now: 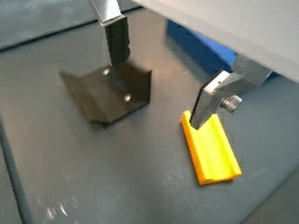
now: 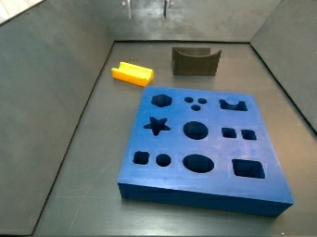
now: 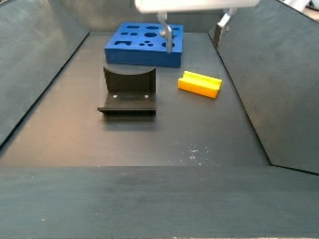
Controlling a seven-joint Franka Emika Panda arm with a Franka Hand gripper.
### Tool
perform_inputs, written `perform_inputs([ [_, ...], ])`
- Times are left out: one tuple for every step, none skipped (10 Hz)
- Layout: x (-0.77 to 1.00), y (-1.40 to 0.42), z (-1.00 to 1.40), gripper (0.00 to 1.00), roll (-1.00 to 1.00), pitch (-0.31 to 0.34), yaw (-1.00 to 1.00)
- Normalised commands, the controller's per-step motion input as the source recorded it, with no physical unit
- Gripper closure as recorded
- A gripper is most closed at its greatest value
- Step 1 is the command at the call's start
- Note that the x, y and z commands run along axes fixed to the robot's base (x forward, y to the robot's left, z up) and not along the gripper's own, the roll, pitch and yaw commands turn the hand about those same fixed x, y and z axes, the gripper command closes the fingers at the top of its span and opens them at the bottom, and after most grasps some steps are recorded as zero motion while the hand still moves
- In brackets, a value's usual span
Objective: Pick up the arch object. Move up. Place the arch object on the fixture. Regrasp the arch object. Move to above the board. Insert the arch object.
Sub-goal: Pick up the arch object.
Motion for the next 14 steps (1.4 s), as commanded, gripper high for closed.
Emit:
perform_inputs([
  [0.0, -0.09, -0.67, 0.0, 0.03, 0.063, 1.0],
  [0.0, -0.01, -0.6, 0.0, 0.0, 0.05, 1.0],
  [0.0, 0.0, -0.55, 0.0, -0.01, 0.073, 1.0],
  [0.0, -0.16, -0.52, 0.0, 0.0, 0.087, 0.96],
  [-0.01, -0.2, -0.46, 0.0, 0.0, 0.051, 0.94],
  [-0.14, -0.33, -0.34, 0.0, 0.03, 0.0, 0.85],
  [-0.15, -0.47, -0.21, 0.0, 0.0, 0.0, 0.69],
  [-0.19, -0.48, -0.27, 0.0, 0.05, -0.011, 0.74],
  [-0.34, -0.45, -0.29, 0.0, 0.07, -0.044, 0.7],
  [-0.62, -0.3, -0.52, 0.0, 0.13, -0.131, 0.61],
  [-0.62, -0.2, -0.61, 0.0, 0.16, -0.129, 0.61],
  [-0.65, -0.18, -0.62, 0.0, 0.15, -0.151, 0.55],
  [-0.69, -0.13, -0.67, 0.0, 0.18, -0.139, 0.51],
  [-0.36, 0.0, -0.36, 0.0, 0.0, -0.134, 0.25],
])
